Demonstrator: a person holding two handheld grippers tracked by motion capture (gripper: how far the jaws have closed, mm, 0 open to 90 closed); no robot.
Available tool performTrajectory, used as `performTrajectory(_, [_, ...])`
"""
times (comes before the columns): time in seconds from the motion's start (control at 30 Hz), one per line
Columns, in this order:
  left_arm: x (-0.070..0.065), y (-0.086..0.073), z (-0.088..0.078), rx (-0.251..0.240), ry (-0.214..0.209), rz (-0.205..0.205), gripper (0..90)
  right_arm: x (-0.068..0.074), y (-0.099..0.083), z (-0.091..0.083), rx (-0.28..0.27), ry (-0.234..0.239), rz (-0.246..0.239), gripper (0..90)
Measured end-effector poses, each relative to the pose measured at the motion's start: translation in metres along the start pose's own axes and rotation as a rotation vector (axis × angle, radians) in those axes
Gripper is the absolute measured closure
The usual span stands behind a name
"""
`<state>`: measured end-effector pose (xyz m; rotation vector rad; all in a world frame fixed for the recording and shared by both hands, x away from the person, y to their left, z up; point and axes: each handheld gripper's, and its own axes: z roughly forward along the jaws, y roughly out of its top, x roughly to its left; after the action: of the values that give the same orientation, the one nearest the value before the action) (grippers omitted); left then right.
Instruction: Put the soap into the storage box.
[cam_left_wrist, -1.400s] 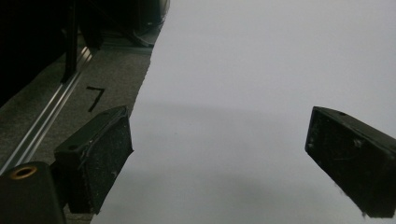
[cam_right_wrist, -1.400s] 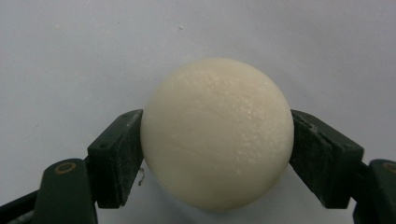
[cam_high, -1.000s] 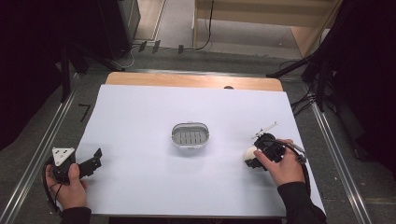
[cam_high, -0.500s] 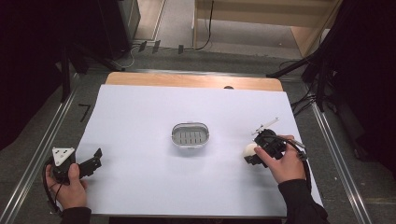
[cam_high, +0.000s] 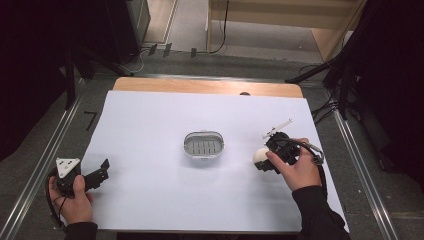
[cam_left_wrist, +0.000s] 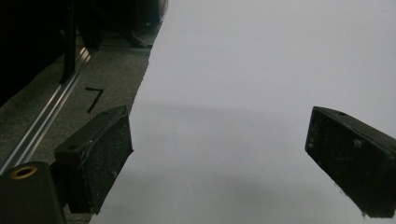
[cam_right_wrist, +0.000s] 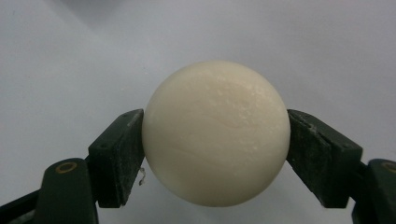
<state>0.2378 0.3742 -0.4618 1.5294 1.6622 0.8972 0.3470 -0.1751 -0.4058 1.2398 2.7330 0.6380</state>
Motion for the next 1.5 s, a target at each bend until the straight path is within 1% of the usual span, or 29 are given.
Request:
performTrajectory(0.1, [0.0, 0.0, 0.0, 0.0, -0.001, 0.0, 7.8, 0.001, 0.003, 0.001, -0.002, 0.004, -0.011, 24.0])
performTrajectory(0.2, [0.0, 0.0, 0.0, 0.001, -0.001, 0.001, 7.8, 0.003, 0.007, 0.001, -0.001, 0.016, -0.011, 24.0])
performTrajectory(0.23, [0.0, 0.0, 0.0, 0.001, -0.002, 0.0, 7.7, 0.005, 0.01, 0.001, -0.001, 0.028, -0.016, 24.1])
performTrajectory(0.3, [0.0, 0.0, 0.0, 0.002, -0.003, 0.001, 7.8, 0.007, 0.014, 0.001, -0.002, 0.024, -0.026, 24.0])
performTrajectory(0.53, [0.0, 0.0, 0.0, 0.001, -0.002, 0.004, 7.8, 0.014, 0.023, 0.002, 0.001, 0.024, -0.04, 24.1])
performTrajectory(0.57, [0.0, 0.0, 0.0, 0.0, -0.001, 0.006, 7.7, 0.015, 0.026, 0.003, 0.002, 0.028, -0.047, 24.1])
performTrajectory(0.77, [0.0, 0.0, 0.0, 0.002, -0.004, 0.007, 7.8, 0.02, 0.034, 0.006, -0.002, 0.048, -0.051, 24.0])
performTrajectory(1.0, [0.0, 0.0, 0.001, 0.002, -0.005, 0.004, 7.8, 0.027, 0.044, 0.006, -0.002, 0.047, -0.072, 24.1])
performTrajectory(1.07, [0.0, 0.0, 0.001, 0.003, -0.005, 0.004, 7.8, 0.028, 0.046, 0.006, -0.002, 0.046, -0.069, 24.1])
performTrajectory(1.1, [0.0, 0.0, 0.0, 0.004, -0.005, 0.004, 7.8, 0.029, 0.049, 0.005, -0.01, 0.052, -0.077, 24.1])
performTrajectory(1.33, [0.0, 0.0, 0.001, 0.004, -0.005, 0.004, 7.8, 0.035, 0.058, 0.007, -0.007, 0.059, -0.087, 24.1])
performTrajectory(1.5, [0.0, 0.0, 0.001, 0.004, -0.006, 0.001, 7.8, 0.042, 0.068, 0.008, -0.013, 0.07, -0.096, 24.1])
